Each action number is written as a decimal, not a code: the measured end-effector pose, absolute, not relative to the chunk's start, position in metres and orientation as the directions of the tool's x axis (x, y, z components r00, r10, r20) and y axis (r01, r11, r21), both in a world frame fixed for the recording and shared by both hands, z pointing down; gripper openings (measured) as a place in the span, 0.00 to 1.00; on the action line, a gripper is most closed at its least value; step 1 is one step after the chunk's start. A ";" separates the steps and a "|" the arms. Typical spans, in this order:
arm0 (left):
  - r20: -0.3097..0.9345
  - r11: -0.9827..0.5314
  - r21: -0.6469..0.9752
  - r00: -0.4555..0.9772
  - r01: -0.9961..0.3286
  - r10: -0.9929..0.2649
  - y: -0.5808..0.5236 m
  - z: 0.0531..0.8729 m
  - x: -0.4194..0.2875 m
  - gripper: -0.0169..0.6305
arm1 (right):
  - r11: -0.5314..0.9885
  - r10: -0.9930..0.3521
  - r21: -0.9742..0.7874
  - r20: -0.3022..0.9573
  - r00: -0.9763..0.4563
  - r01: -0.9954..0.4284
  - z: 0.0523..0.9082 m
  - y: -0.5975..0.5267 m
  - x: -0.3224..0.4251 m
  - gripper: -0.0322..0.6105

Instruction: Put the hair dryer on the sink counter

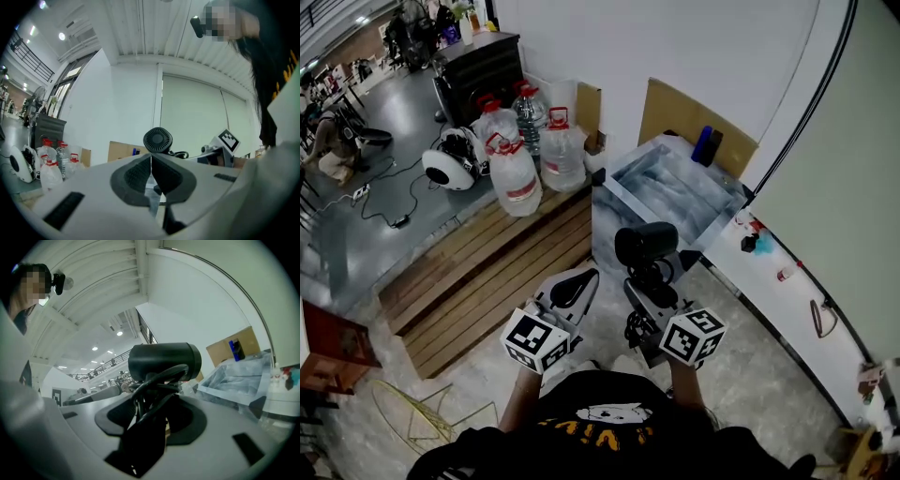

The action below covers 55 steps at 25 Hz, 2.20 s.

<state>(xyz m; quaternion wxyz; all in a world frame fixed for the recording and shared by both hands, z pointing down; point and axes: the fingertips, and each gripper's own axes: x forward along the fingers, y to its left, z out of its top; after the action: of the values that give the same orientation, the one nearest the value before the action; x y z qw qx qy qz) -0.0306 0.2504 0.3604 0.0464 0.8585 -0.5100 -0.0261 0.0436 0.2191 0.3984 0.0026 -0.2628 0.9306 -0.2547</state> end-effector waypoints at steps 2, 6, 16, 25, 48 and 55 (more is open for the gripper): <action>0.012 -0.483 0.118 0.487 -0.868 -0.873 0.253 0.366 -0.031 0.04 | 0.723 -0.495 -0.478 0.146 -0.857 -0.499 0.404 0.226 0.044 0.35; 0.004 -0.504 0.134 0.509 -0.853 -0.861 0.249 0.372 -0.027 0.04 | 0.710 -0.504 -0.476 0.171 -0.846 -0.519 0.413 0.229 0.048 0.35; 0.055 -0.524 0.149 0.536 -0.839 -0.843 0.211 0.387 -0.019 0.04 | 0.664 -0.553 -0.498 0.177 -0.814 -0.558 0.421 0.181 0.066 0.35; 0.099 -0.431 0.127 0.444 -0.893 -0.891 0.102 0.399 -0.056 0.04 | 0.656 -0.544 -0.517 0.182 -0.819 -0.550 0.438 0.063 0.060 0.35; 0.129 -0.405 0.077 0.412 -0.911 -0.902 -0.079 0.384 -0.042 0.04 | 0.634 -0.528 -0.551 0.202 -0.825 -0.542 0.463 -0.101 0.076 0.35; 0.151 -0.444 0.075 0.451 -0.893 -0.880 -0.103 0.388 -0.032 0.04 | 0.615 -0.557 -0.553 0.200 -0.806 -0.562 0.464 -0.112 0.084 0.35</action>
<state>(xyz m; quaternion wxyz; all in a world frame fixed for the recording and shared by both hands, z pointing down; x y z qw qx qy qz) -0.0319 -0.1028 0.3878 0.0718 0.8486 -0.5222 0.0448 0.0838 -0.1119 0.4643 -0.0040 -0.3116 0.8985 -0.3091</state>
